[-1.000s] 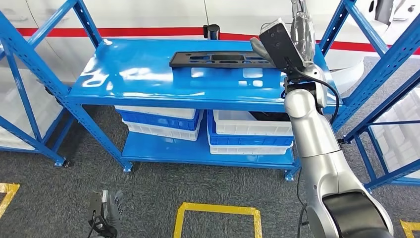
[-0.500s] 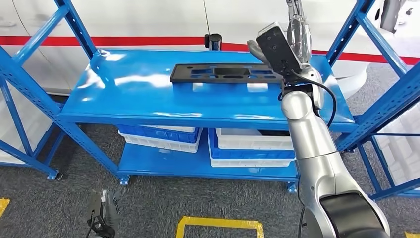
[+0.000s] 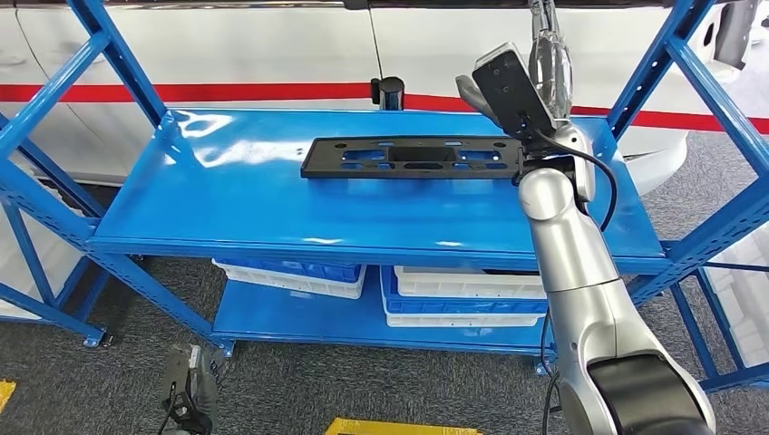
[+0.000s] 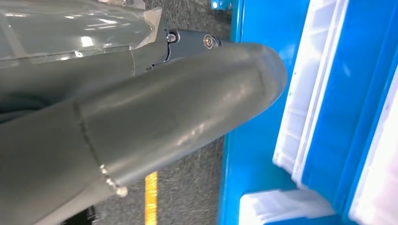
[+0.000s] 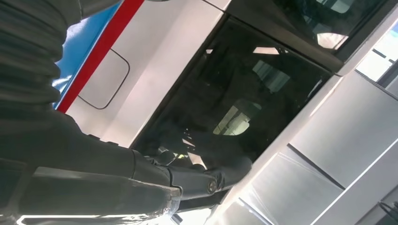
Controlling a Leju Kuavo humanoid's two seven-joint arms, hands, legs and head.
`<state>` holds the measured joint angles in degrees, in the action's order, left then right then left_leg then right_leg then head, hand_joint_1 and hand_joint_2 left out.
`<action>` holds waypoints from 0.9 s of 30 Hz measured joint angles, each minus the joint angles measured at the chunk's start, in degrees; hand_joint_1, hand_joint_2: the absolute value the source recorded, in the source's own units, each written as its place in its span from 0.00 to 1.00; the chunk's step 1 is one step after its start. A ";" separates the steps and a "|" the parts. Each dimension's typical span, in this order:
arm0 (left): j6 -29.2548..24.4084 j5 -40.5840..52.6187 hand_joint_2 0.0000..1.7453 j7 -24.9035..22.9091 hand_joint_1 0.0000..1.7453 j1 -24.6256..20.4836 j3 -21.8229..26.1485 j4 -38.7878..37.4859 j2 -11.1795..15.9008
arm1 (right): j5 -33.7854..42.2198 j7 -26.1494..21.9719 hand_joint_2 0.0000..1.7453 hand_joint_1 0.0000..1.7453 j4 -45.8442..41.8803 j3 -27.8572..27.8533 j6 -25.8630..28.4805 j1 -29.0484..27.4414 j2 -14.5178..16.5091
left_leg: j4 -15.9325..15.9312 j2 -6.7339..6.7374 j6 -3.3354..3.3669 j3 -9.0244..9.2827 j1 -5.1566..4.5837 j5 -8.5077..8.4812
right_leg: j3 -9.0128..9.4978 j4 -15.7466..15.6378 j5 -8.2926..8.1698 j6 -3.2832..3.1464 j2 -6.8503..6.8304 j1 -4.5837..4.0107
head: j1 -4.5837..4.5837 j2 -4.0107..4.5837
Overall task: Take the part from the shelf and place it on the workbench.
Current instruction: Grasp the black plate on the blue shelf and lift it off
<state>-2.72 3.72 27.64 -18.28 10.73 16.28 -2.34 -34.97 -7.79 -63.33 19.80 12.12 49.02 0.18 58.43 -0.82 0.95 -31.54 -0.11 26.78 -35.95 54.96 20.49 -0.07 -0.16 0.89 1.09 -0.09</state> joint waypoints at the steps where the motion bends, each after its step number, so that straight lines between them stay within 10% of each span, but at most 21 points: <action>1: -0.19 0.39 0.00 -0.43 0.00 -0.01 -0.13 -0.01 0.05 | -0.02 -0.03 1.00 0.00 -0.07 -0.01 0.01 0.01 0.14 | 3.22 0.18 -0.36 -2.01 0.18 0.76 | 0.26 -0.05 0.20 -0.38 0.09 0.08 | 0.11 0.00; 5: -0.99 1.86 0.00 -2.79 0.00 0.15 -0.78 -0.15 0.12 | -0.15 -0.10 1.00 0.00 -0.08 -0.02 0.00 -0.42 0.38 | 13.05 0.58 -1.41 -10.07 0.70 4.61 | 0.72 0.20 1.24 -1.37 0.39 -0.28 | 0.32 0.00; 10: -4.30 3.45 0.00 -6.76 0.00 0.44 -1.59 -0.63 0.55 | -0.51 -0.08 1.00 0.00 -0.25 -0.24 0.29 -0.77 0.22 | -2.37 0.68 -0.08 -4.89 0.33 -4.43 | 1.71 0.65 2.58 -0.95 0.70 -0.51 | 0.28 0.00; 27: -8.31 3.10 0.00 -18.20 0.00 6.08 -1.62 -2.93 1.49 | 1.56 -1.30 1.00 0.00 -1.37 -0.69 0.57 -2.11 -1.90 | -3.37 0.33 0.58 -3.66 -0.72 -4.52 | 2.14 0.41 3.32 -0.13 0.58 -0.57 | 0.31 0.00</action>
<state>-11.03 6.83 9.44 -12.21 9.10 13.35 -0.85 -33.40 -9.09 -64.70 19.10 12.70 46.91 -1.72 55.06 -0.49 1.54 -35.20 -0.83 22.26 -33.81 55.37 23.81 -0.21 0.42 0.32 1.40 -0.09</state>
